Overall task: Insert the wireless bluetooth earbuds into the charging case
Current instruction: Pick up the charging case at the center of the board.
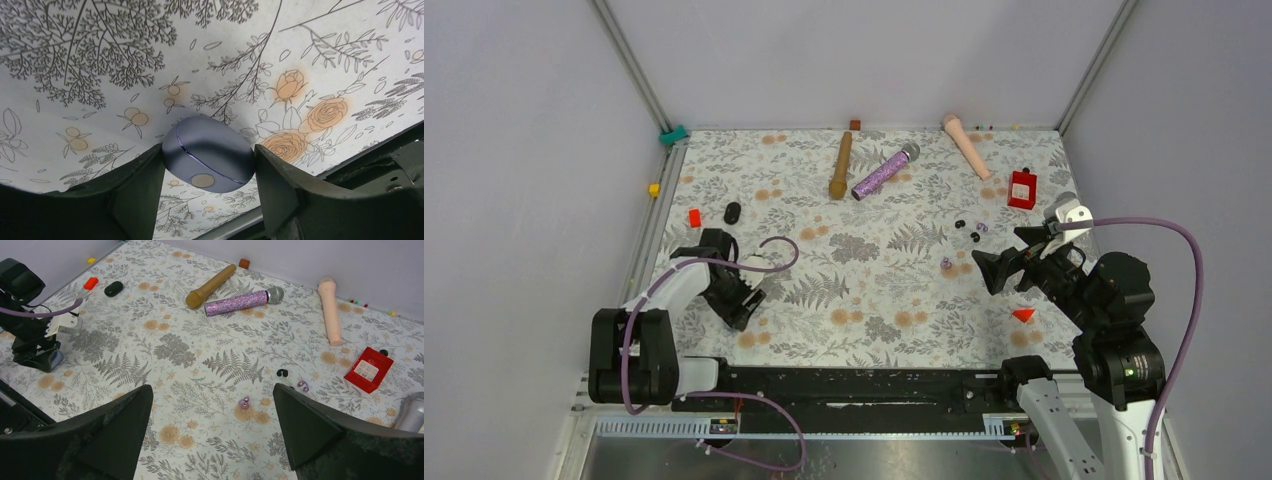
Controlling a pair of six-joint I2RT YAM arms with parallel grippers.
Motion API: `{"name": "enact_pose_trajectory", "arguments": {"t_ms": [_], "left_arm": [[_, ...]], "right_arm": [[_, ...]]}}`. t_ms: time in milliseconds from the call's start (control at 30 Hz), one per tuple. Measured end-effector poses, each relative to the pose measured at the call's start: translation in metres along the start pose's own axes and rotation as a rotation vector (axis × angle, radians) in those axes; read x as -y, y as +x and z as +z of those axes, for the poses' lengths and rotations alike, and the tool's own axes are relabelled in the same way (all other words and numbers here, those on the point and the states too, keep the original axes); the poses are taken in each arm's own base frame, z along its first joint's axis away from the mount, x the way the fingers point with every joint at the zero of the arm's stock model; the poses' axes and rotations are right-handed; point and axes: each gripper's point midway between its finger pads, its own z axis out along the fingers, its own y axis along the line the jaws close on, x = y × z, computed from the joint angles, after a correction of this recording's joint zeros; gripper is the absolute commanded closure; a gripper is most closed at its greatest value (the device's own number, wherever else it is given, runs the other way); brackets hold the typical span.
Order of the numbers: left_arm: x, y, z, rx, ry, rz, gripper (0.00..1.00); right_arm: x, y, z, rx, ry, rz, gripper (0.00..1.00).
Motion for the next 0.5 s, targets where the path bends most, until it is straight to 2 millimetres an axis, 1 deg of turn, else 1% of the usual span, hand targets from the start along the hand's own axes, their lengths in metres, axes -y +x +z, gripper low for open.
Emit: {"name": "enact_pose_trajectory", "arguments": {"t_ms": [100,167,233,333,400,433,467,500], "left_arm": [[0.002,-0.006,0.0,0.009,-0.004,0.009,0.45],[0.004,-0.015,0.0,0.025,-0.004,0.026,0.46],[0.007,-0.029,-0.004,0.05,-0.005,0.05,0.46],[0.011,-0.062,-0.016,0.116,-0.017,0.094,0.44],[0.015,-0.087,-0.026,0.169,-0.03,0.122,0.44],[0.018,-0.102,-0.032,0.203,-0.038,0.138,0.43],[0.019,-0.124,-0.042,0.254,-0.049,0.144,0.43],[0.023,-0.132,-0.044,0.269,-0.049,0.158,0.43]], "right_arm": [[0.0,0.0,0.001,-0.002,-0.001,0.002,0.01],[0.0,0.001,0.003,-0.003,-0.006,0.008,0.01],[0.0,0.001,0.008,-0.008,-0.013,0.02,0.01],[-0.002,0.003,0.016,-0.021,-0.036,0.05,0.01],[-0.004,0.005,0.023,-0.033,-0.056,0.085,0.01],[-0.004,0.005,0.027,-0.036,-0.063,0.1,0.01],[-0.005,0.005,0.032,-0.042,-0.078,0.123,0.01],[-0.006,0.006,0.038,-0.05,-0.091,0.149,0.01]]}}
